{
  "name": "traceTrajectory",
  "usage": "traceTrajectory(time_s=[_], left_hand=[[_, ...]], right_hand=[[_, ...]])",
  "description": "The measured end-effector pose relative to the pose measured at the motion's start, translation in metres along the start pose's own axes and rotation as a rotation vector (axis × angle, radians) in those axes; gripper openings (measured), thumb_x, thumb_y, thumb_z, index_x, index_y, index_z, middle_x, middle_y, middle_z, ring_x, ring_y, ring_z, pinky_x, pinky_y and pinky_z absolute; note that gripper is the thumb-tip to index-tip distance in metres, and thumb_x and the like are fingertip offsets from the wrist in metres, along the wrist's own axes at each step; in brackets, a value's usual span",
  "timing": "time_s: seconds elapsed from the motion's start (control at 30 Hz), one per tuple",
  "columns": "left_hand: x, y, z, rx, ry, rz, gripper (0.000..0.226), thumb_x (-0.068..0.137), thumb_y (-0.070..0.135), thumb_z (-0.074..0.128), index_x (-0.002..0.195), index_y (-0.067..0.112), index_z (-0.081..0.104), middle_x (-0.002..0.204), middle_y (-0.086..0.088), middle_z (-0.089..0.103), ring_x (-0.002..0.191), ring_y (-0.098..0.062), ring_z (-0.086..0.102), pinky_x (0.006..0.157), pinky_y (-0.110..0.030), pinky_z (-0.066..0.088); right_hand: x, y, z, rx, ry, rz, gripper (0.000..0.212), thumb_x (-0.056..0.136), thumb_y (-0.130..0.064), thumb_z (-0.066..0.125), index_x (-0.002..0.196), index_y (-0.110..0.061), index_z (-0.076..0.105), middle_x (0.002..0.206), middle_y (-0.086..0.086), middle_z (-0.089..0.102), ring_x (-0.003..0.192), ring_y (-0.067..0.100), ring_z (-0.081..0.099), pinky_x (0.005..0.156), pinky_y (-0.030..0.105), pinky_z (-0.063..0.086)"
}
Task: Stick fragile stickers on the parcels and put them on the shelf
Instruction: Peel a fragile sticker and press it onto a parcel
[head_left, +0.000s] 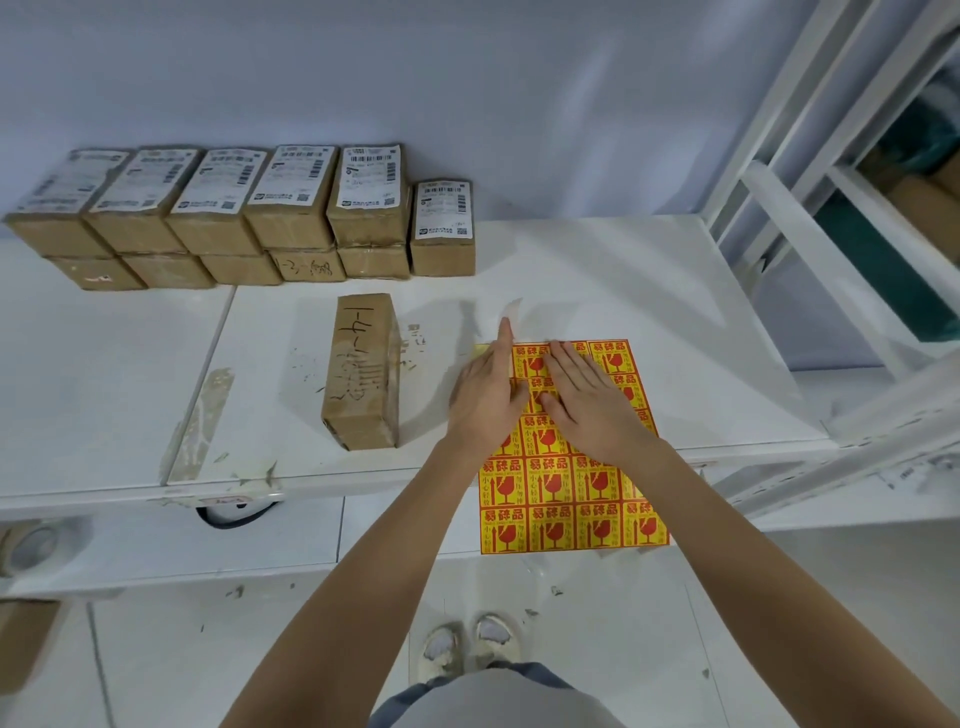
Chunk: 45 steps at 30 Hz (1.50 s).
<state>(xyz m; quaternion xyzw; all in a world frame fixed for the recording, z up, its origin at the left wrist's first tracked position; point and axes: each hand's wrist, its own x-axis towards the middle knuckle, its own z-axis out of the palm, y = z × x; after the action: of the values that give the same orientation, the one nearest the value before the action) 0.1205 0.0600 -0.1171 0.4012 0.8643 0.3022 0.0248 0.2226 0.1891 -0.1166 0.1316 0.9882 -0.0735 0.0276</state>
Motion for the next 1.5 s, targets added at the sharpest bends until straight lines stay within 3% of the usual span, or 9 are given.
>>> traceTrajectory(time_s=[0.17,0.33,0.57,0.67,0.8,0.97,1.13,1.33,1.5], left_hand=[[-0.001,-0.001,-0.009,0.123,-0.078,0.201,0.072,0.099,0.033,0.038,0.150,0.015,-0.010,0.152,-0.009,0.032,0.141,-0.019,0.026,0.116,-0.033,0.019],[-0.010,-0.005,0.002,0.267,-0.181,0.136,0.066,0.101,0.043,0.017,0.145,0.014,-0.022,0.157,-0.010,0.017,0.146,-0.015,0.009,0.117,-0.030,-0.001],[0.018,-0.008,-0.008,0.335,-0.287,0.113,0.063,0.101,0.043,0.014,0.148,0.015,-0.017,0.157,-0.012,0.014,0.146,-0.016,0.005,0.118,-0.035,0.000],[0.024,0.000,-0.015,0.048,-0.248,0.013,0.061,0.101,0.035,0.033,0.151,0.019,0.005,0.151,-0.017,0.029,0.141,-0.026,0.026,0.116,-0.041,0.022],[0.027,0.013,-0.031,-0.346,0.069,-0.146,0.028,0.092,0.025,0.055,0.119,0.019,0.061,0.102,-0.008,0.055,0.094,-0.024,0.059,0.085,-0.038,0.049],[0.026,0.030,-0.056,-0.617,0.028,-0.302,0.013,0.092,0.020,0.057,0.080,0.018,0.062,0.081,-0.005,0.059,0.074,-0.022,0.058,0.069,-0.030,0.045],[0.010,0.042,-0.085,-0.705,0.033,-0.361,0.024,0.096,0.021,0.052,0.080,0.007,0.064,0.075,-0.014,0.060,0.070,-0.021,0.054,0.067,-0.035,0.047],[-0.006,0.034,-0.117,-0.057,0.198,-0.308,0.035,0.098,0.038,0.044,0.084,0.014,0.065,0.080,-0.003,0.061,0.066,-0.016,0.053,0.049,-0.025,0.029],[-0.013,0.032,-0.141,0.135,0.302,-0.368,0.035,0.098,0.038,0.043,0.098,0.013,0.066,0.097,-0.005,0.054,0.074,-0.018,0.049,0.050,-0.025,0.028]], right_hand=[[0.000,-0.003,-0.005,-0.013,0.037,-0.009,0.080,0.086,-0.059,-0.014,0.150,-0.014,0.000,0.157,0.001,-0.008,0.143,0.010,-0.016,0.118,0.033,-0.009],[0.002,-0.005,-0.006,-0.035,-0.043,0.020,0.088,0.076,-0.063,-0.026,0.149,-0.016,-0.011,0.154,-0.003,-0.020,0.141,0.010,-0.024,0.117,0.035,-0.013],[0.029,-0.003,-0.018,-0.074,-0.147,0.050,0.061,0.099,-0.045,0.004,0.149,-0.014,-0.013,0.156,0.003,-0.020,0.142,0.015,-0.023,0.118,0.040,-0.010],[0.032,-0.003,-0.023,0.120,-0.050,0.068,0.061,0.101,-0.041,0.021,0.151,-0.010,0.001,0.158,0.008,-0.007,0.145,0.018,-0.010,0.119,0.039,-0.004],[0.031,-0.009,-0.046,0.664,0.332,0.184,0.054,0.095,-0.030,0.053,0.143,-0.010,0.037,0.148,0.007,0.037,0.138,0.019,0.030,0.114,0.033,0.024],[0.026,-0.025,-0.077,1.018,0.300,0.249,0.010,0.088,-0.019,0.065,0.096,-0.018,0.070,0.092,-0.006,0.069,0.090,0.010,0.064,0.083,0.024,0.050],[0.016,-0.048,-0.092,1.235,0.311,0.289,0.011,0.087,-0.015,0.065,0.080,-0.020,0.071,0.087,0.000,0.071,0.085,0.013,0.067,0.069,0.023,0.055],[0.016,-0.082,-0.103,1.290,0.261,0.292,0.006,0.086,-0.015,0.067,0.085,-0.012,0.071,0.080,0.002,0.069,0.074,0.011,0.066,0.064,0.019,0.055],[0.022,-0.111,-0.114,1.349,0.260,0.267,0.006,0.086,-0.012,0.066,0.082,-0.012,0.071,0.071,0.002,0.065,0.061,0.004,0.061,0.057,0.015,0.052]])
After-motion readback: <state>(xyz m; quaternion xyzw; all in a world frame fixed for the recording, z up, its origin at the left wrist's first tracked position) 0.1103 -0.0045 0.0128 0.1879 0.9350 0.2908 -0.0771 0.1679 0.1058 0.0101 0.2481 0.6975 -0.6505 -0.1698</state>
